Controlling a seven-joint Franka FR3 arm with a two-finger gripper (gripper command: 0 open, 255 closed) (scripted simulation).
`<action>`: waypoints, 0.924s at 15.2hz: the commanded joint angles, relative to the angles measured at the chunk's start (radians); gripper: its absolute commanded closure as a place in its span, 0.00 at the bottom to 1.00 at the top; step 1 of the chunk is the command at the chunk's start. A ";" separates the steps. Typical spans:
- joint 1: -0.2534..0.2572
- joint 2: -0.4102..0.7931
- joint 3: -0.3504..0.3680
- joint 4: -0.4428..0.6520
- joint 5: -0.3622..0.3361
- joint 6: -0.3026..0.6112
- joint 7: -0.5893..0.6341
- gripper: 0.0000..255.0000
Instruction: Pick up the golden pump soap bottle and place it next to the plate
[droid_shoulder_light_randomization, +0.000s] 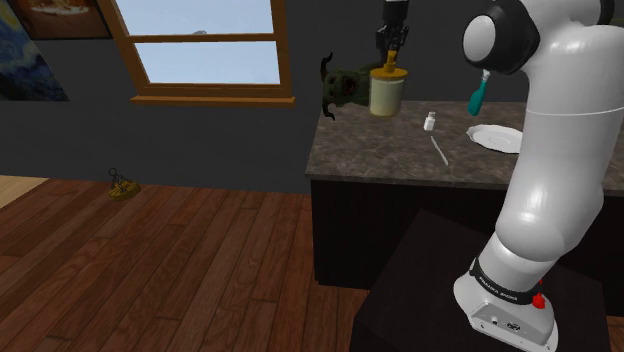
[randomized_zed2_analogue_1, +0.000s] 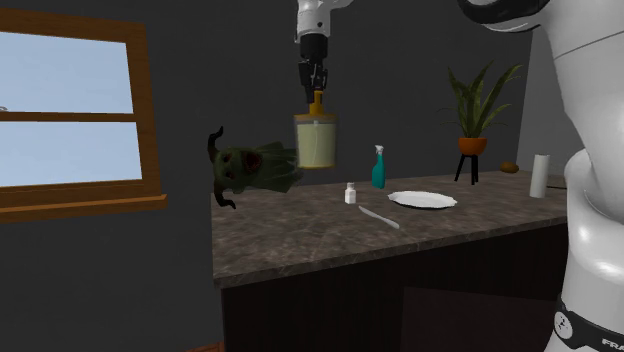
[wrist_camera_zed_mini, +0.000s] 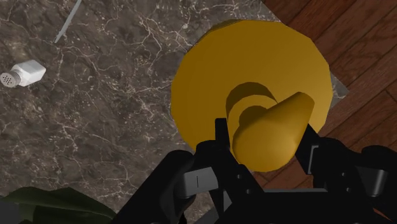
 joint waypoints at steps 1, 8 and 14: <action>-0.010 0.021 -0.001 0.057 0.010 -0.037 -0.002 1.00; -0.072 0.132 0.000 0.331 0.061 -0.203 -0.011 1.00; -0.065 -0.028 -0.033 0.023 -0.002 -0.051 -0.095 1.00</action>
